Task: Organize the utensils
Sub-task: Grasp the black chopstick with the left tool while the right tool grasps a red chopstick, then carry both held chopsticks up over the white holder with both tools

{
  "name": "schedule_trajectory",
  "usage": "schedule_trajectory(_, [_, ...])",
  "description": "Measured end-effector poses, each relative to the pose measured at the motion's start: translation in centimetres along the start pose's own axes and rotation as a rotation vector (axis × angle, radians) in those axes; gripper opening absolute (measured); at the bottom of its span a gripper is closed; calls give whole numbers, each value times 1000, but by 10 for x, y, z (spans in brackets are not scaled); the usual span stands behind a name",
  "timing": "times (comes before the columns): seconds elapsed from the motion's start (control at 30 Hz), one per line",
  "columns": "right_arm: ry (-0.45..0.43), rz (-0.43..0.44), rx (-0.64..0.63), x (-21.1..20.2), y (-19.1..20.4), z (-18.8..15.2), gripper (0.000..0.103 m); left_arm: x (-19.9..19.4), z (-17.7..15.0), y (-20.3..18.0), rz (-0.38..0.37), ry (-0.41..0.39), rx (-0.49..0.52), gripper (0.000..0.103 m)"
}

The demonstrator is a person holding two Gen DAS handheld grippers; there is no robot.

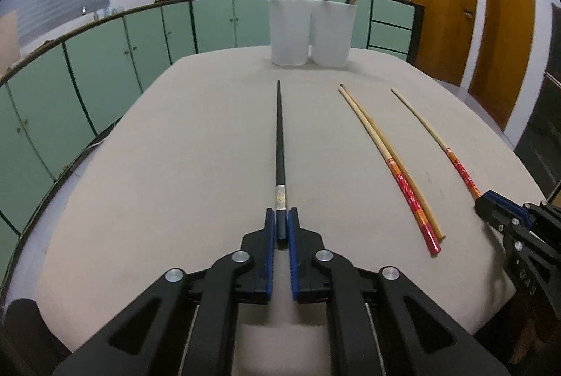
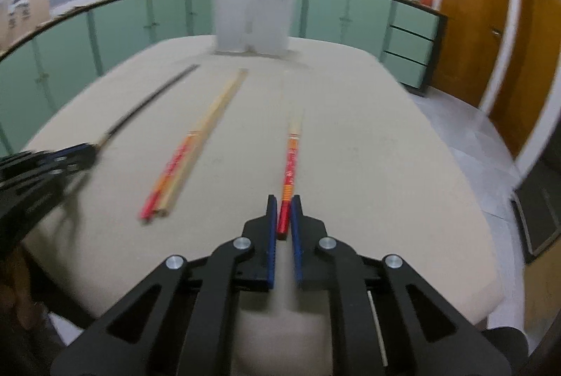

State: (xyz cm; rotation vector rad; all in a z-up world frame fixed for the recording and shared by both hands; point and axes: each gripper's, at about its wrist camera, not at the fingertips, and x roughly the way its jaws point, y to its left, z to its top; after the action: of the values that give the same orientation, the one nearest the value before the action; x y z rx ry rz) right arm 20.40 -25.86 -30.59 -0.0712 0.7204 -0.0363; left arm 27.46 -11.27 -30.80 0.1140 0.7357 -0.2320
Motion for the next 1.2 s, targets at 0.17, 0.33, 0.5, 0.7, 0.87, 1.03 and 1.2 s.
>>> schedule_trajectory(0.17, [5, 23, 22, 2, -9, -1, 19, 6, 2, 9, -7, -9, 14, 41])
schedule_trajectory(0.33, [12, 32, 18, 6, -7, 4, 9, 9, 6, 8, -47, -4, 3, 7])
schedule_trajectory(0.5, [-17, 42, 38, -16, -10, 15, 5, -6, 18, 14, -71, 54, -50, 7])
schedule_trajectory(0.7, [-91, 61, 72, -62, -21, 41, 5, -47, 43, 21, -91, 66, -73, 7])
schedule_trajectory(0.87, [-156, 71, 74, -92, -30, 68, 5, -79, 64, 19, -99, 16, -42, 7])
schedule_trajectory(1.03, [-197, 80, 59, -109, -31, 87, 5, -102, 77, 16, -114, -28, -20, 7])
schedule_trajectory(1.2, [-206, 89, 14, -115, -25, 106, 5, -116, 89, 17, -125, -63, 1, 7])
